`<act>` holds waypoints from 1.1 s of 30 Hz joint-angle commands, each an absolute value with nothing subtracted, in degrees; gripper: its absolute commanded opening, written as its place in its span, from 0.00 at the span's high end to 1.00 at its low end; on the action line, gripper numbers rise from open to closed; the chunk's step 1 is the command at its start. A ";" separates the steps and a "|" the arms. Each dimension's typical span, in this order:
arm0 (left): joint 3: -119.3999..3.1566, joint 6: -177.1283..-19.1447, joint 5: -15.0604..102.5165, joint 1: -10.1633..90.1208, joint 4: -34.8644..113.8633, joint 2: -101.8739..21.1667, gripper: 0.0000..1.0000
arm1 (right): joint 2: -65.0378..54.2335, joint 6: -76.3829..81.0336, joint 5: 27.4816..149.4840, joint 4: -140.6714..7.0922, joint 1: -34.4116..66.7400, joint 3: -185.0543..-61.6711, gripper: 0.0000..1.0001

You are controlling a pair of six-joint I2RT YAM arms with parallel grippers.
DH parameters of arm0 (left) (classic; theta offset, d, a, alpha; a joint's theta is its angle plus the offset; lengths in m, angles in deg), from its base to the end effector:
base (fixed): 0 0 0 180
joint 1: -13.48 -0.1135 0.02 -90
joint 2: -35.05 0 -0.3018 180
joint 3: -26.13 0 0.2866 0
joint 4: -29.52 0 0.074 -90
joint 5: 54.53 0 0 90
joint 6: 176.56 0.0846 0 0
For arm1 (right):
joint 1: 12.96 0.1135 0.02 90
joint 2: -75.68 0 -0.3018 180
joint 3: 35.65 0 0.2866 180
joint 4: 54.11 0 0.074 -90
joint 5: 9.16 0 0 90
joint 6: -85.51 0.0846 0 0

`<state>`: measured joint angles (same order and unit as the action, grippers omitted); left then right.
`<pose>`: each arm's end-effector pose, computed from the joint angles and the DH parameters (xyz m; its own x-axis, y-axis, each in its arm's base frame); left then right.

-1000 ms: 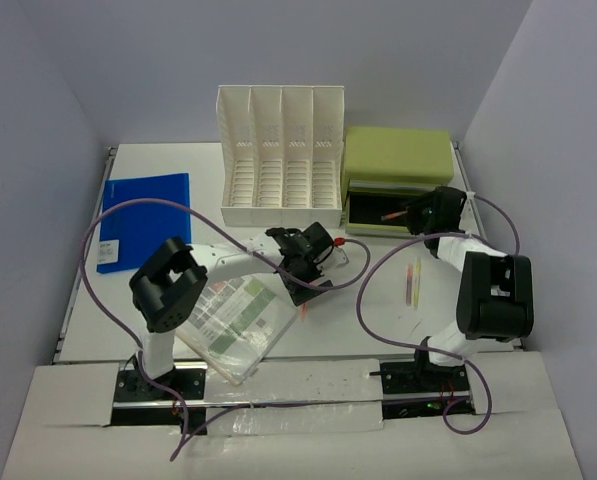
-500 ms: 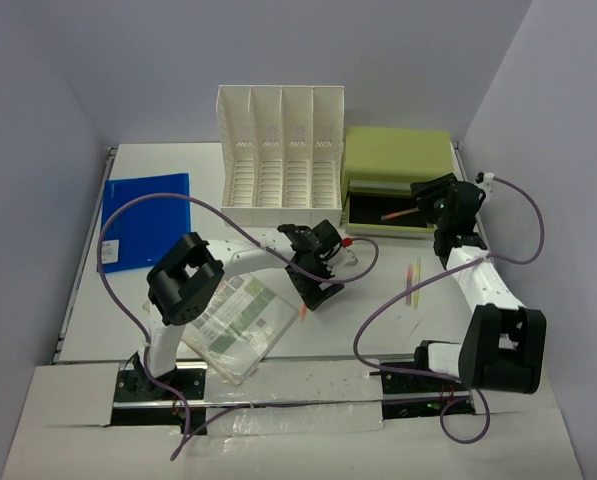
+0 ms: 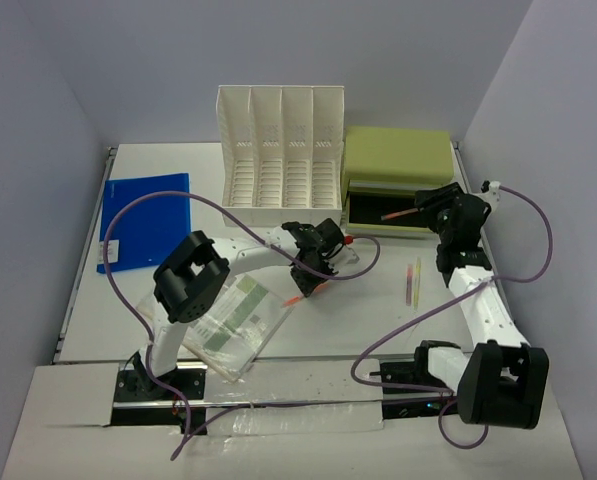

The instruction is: Organize the desk

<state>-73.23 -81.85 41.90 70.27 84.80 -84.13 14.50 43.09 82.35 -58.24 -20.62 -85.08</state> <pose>0.2536 -0.4046 0.1271 -0.4579 0.8485 -0.2652 0.8878 0.4520 -0.0867 0.3052 -0.0388 0.2762 -0.1031 0.7585 -0.6435 0.2731 0.6437 0.7149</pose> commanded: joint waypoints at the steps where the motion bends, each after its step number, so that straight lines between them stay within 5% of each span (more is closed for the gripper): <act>1: -75.47 -82.78 44.59 70.52 85.81 -86.85 1.00 | 19.64 40.14 80.93 -59.30 -20.43 -84.30 0.48; 10: -83.07 -84.04 52.22 65.10 86.96 -78.09 1.00 | 25.64 31.02 95.39 -60.94 -20.43 -84.04 0.48; 15: -85.62 -90.01 65.80 54.75 83.85 -70.64 1.00 | 25.31 29.91 109.45 -56.32 -20.33 -81.61 0.33; 23: -84.58 -93.70 72.68 53.45 79.84 -65.45 1.00 | 24.69 28.77 108.57 -47.96 -5.93 -81.35 0.12; 33: -83.64 -93.28 71.02 53.47 79.92 -64.00 1.00 | 14.66 39.17 106.60 -38.63 1.01 -82.75 0.28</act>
<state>-83.51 -92.76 69.91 53.73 81.23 -65.35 18.35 34.73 107.83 -44.59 0.60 -80.01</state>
